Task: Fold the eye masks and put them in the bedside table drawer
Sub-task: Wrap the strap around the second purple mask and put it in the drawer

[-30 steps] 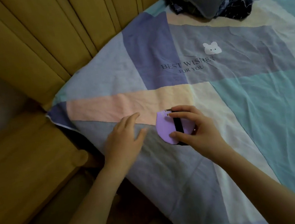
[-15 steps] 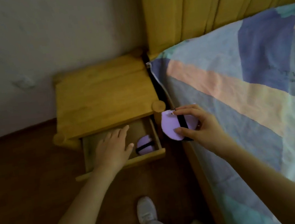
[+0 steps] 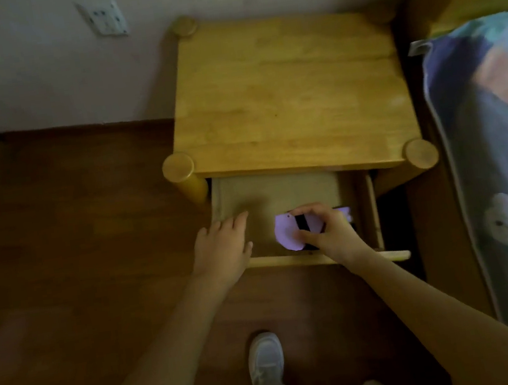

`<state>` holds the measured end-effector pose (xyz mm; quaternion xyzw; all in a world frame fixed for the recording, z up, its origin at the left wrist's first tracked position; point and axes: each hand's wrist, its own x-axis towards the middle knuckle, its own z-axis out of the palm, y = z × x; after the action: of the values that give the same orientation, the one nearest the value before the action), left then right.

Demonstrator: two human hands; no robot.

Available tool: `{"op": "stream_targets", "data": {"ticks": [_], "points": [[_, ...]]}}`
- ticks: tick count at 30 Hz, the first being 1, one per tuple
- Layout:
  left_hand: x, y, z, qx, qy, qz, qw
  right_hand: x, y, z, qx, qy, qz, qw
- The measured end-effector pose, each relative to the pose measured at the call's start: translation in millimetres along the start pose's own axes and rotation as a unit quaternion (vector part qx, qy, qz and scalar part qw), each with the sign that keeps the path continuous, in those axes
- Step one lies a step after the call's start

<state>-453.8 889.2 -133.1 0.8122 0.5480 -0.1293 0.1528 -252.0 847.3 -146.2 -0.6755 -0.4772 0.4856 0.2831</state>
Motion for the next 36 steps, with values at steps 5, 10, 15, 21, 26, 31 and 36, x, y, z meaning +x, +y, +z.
{"op": "stream_targets", "data": {"ticks": [5, 10, 15, 21, 26, 31, 36], "points": [[42, -8, 36, -0.027, 0.011, 0.022, 0.999, 58, 43, 32, -0.074, -0.003, 0.045, 0.996], [62, -7, 63, -0.033, 0.008, 0.043, 0.998, 86, 75, 39, -0.124, -0.093, 0.073, 0.985], [66, -9, 72, -0.039, 0.001, 0.039, 0.998, 91, 91, 40, -0.257, -0.183, 0.075, 0.946], [59, -6, 49, -0.012, -0.008, 0.048, 0.999, 82, 58, 30, -0.482, -0.193, 0.022, 0.854], [45, 3, -12, 0.008, -0.02, 0.058, 0.998, 54, 0, -13, -0.325, -0.111, 0.017, 0.939], [10, 26, -128, 0.012, 0.013, 0.074, 0.997, -12, -95, -91, -0.274, -0.054, -0.03, 0.96], [-51, 80, -286, 0.042, 0.08, 0.14, 0.986, -108, -220, -191, -0.225, 0.052, -0.102, 0.968]]}}
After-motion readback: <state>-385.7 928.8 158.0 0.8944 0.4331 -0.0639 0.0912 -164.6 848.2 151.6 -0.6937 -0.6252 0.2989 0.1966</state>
